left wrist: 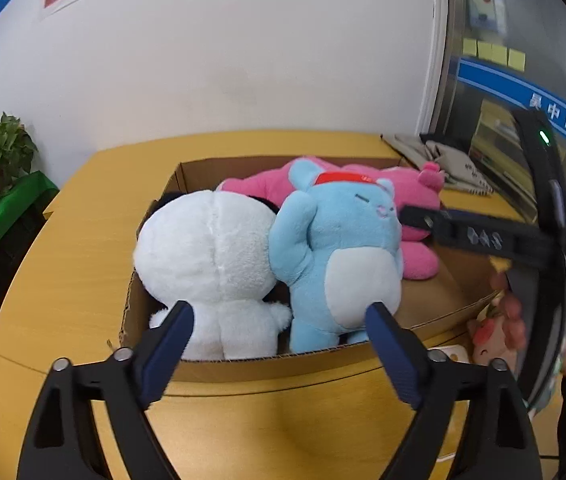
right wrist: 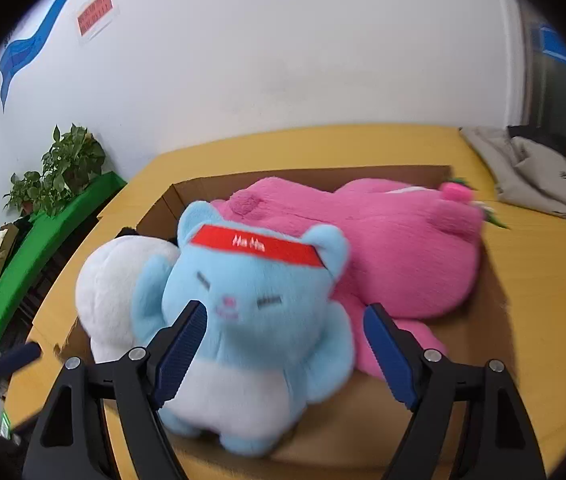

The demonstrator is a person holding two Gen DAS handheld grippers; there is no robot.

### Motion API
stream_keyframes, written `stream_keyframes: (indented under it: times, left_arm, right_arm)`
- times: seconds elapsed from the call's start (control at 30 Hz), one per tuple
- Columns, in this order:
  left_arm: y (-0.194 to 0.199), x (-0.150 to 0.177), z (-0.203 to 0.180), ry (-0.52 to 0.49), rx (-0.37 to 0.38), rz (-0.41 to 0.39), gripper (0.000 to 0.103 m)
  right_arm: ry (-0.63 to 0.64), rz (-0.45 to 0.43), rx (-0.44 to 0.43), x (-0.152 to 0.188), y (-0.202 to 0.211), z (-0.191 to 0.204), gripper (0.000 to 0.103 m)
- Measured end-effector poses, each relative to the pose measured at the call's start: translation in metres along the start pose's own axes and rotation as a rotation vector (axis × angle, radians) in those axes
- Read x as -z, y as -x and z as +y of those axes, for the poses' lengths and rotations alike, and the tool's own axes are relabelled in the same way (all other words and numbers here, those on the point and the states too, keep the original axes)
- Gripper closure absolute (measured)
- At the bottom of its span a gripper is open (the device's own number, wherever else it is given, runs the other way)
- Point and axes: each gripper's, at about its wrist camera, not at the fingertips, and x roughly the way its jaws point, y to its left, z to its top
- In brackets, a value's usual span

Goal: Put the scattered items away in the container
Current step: 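Open the left gripper and withdraw it from the blue cat plush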

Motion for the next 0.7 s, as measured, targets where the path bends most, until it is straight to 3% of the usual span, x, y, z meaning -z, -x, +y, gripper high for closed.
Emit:
stream_keyframes:
  times: [0.33,0.7]
  left_arm:
    - [0.015,0.017,-0.027,0.059,0.073,-0.004,0.007]
    - [0.026,0.023,-0.033,0.063,0.074,-0.011,0.007]
  right_arm:
    - [0.113,-0.02,0.144,0.063,0.084,-0.005,0.019]
    - [0.15,-0.037,0.132,0.077,0.099,0.004,0.019]
